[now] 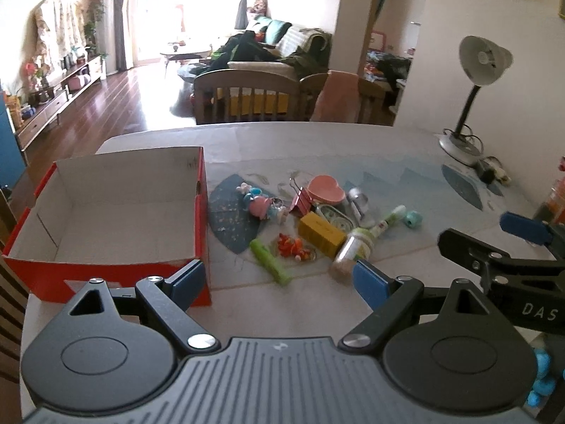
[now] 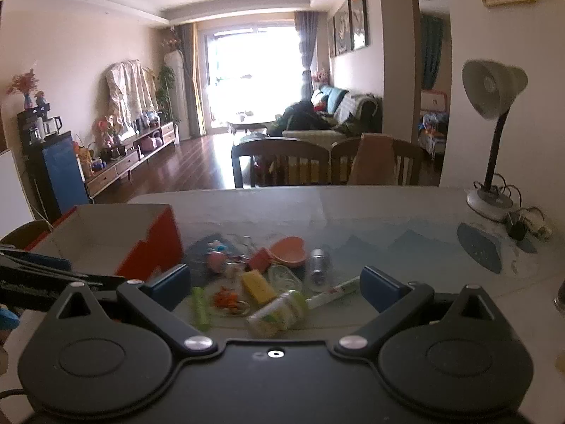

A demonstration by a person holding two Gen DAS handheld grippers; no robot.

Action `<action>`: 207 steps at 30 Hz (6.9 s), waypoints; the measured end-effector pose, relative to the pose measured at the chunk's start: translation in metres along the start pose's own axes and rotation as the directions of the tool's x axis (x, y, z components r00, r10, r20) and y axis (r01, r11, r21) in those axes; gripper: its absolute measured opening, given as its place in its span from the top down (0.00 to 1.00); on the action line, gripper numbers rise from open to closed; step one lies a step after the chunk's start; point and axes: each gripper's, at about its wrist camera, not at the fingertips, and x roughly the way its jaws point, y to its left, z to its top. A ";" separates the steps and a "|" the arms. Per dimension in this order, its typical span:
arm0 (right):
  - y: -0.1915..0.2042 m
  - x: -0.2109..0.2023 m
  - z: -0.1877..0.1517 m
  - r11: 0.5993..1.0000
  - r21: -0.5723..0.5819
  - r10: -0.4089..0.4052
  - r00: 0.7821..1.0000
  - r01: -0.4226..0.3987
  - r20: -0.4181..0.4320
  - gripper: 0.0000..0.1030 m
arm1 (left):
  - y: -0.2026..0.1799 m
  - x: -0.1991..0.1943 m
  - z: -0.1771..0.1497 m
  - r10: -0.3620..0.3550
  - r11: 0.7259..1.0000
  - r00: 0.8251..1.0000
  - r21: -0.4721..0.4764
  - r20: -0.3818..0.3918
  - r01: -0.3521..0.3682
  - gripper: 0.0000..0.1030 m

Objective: Organize rigid objects
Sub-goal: 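Move both tools toward the jar and the teal soap bar, then grasp the green-lidded jar with the left tool while the right tool grasps the teal soap, then carry the jar and soap into the cardboard box and open both tools, then withdraw both tools from the box back over the table items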

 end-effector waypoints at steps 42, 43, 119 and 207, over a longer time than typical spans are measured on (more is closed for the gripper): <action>-0.173 0.218 -0.021 0.979 -0.184 0.017 0.928 -0.091 -0.371 0.56 | -0.113 0.215 -0.003 0.024 0.989 0.971 0.146 -0.240 0.011 0.41; -0.174 0.218 -0.021 0.979 -0.179 0.022 0.927 -0.096 -0.374 0.59 | -0.114 0.215 -0.003 0.019 0.989 0.971 0.147 -0.240 0.017 0.43; 0.197 0.149 0.051 0.875 -0.302 0.283 0.906 -0.378 -0.316 0.63 | 0.197 0.055 0.062 0.037 0.996 0.993 -0.074 -0.117 -0.045 0.57; 0.196 0.135 0.061 0.910 -0.157 0.293 0.864 -0.383 -0.411 0.33 | 0.220 0.062 0.085 0.046 0.998 0.981 0.052 -0.188 -0.037 0.46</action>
